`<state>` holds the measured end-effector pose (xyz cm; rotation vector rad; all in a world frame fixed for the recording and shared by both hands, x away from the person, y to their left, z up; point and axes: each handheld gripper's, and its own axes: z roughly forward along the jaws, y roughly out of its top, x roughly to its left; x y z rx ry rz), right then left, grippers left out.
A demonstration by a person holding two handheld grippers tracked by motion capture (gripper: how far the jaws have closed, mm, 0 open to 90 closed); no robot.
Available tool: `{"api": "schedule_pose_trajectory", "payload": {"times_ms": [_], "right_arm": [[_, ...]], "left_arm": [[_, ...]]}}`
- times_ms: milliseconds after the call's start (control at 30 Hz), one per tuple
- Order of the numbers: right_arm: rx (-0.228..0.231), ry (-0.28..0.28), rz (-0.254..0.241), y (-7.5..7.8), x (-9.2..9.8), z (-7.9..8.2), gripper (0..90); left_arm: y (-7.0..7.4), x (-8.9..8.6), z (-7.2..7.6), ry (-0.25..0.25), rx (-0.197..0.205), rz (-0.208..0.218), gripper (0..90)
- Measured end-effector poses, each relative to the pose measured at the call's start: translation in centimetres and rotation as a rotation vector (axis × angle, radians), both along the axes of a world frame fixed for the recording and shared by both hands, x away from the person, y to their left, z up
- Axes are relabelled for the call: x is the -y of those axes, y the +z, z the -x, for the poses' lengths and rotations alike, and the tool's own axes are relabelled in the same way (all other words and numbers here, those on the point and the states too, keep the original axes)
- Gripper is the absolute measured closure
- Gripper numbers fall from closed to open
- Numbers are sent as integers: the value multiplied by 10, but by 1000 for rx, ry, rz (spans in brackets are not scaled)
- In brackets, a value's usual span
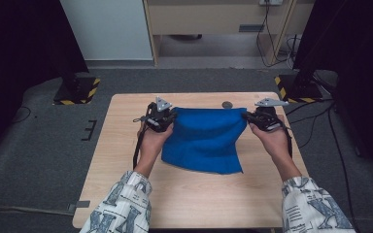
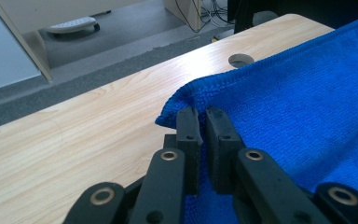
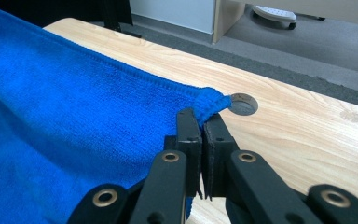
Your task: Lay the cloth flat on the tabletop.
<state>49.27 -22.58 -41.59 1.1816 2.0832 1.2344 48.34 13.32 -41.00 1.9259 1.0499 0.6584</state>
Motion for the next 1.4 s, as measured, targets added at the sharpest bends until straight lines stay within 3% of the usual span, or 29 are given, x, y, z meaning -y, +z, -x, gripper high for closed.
{"api": "schedule_pose_trajectory", "payload": {"times_ms": [500, 733, 1400], "right_arm": [[-44, -17, -8, -19, -3, -21, 868], [-74, -23, 52, -34, -14, -30, 865], [-130, -41, 47, -62, -29, -43, 867]], "left_arm": [[-22, -1, -19, 29, -62, -15, 841], [-38, -3, -24, 44, -90, -28, 842], [-62, -14, -33, 56, -136, -53, 841]]}}
